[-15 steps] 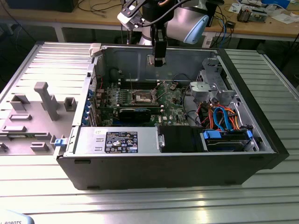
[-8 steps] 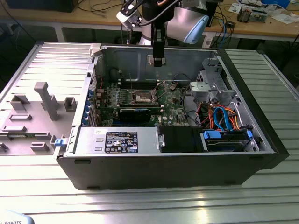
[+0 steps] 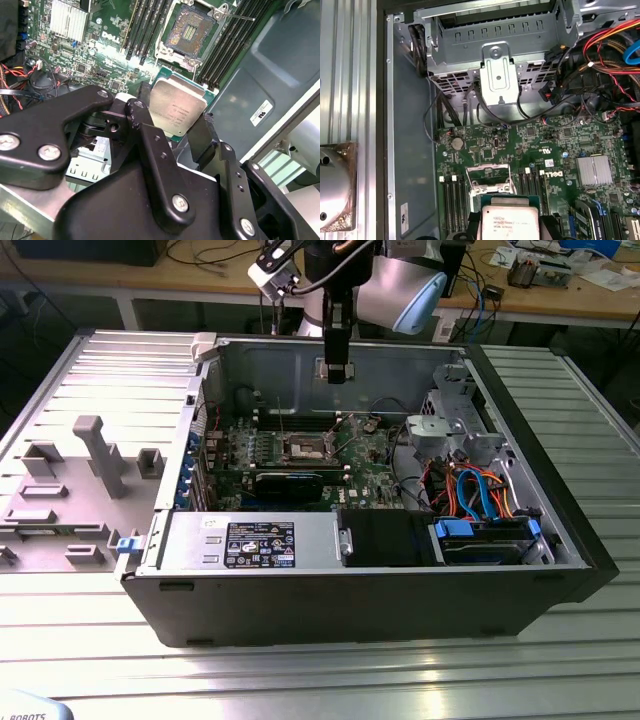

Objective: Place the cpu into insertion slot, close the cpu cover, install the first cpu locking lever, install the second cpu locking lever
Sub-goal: 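Place the cpu into insertion slot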

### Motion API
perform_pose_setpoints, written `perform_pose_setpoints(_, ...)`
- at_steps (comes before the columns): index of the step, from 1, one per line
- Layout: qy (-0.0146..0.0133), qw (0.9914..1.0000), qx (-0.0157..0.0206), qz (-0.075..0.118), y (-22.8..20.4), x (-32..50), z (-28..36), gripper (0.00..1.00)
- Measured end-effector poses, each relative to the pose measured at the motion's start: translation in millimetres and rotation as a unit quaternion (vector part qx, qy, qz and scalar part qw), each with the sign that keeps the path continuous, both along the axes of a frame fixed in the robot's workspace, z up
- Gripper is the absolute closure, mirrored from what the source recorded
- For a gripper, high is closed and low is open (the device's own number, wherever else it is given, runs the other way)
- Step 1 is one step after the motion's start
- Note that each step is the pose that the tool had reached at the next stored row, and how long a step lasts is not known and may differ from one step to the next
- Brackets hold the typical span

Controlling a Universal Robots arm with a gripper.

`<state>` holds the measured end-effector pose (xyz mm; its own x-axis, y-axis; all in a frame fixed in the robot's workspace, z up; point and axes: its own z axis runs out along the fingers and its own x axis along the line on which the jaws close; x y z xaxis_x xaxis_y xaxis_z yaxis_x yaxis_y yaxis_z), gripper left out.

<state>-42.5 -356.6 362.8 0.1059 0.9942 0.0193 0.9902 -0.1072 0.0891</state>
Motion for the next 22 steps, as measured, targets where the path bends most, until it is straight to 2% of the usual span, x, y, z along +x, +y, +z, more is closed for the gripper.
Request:
perform_pose_setpoints(9, 0.0, 1.0, 0.0, -0.001, 0.0, 0.0, 0.0, 0.46)
perform_pose_setpoints(16, 0.0, 0.99955, 0.0, -0.03, 0.0, 0.0, -0.1, 0.46)
perform_pose_setpoints(19, 0.0, 0.99881, 0.0, -0.049, 0.0, -0.1, -0.1, 0.46)
perform_pose_setpoints(20, 0.0, 0.99813, 0.0, -0.061, 0.0, -0.1, -0.1, 0.46)
perform_pose_setpoints(22, 0.0, 0.99784, 0.0, -0.066, 0.0, -0.1, 0.0, 0.46)
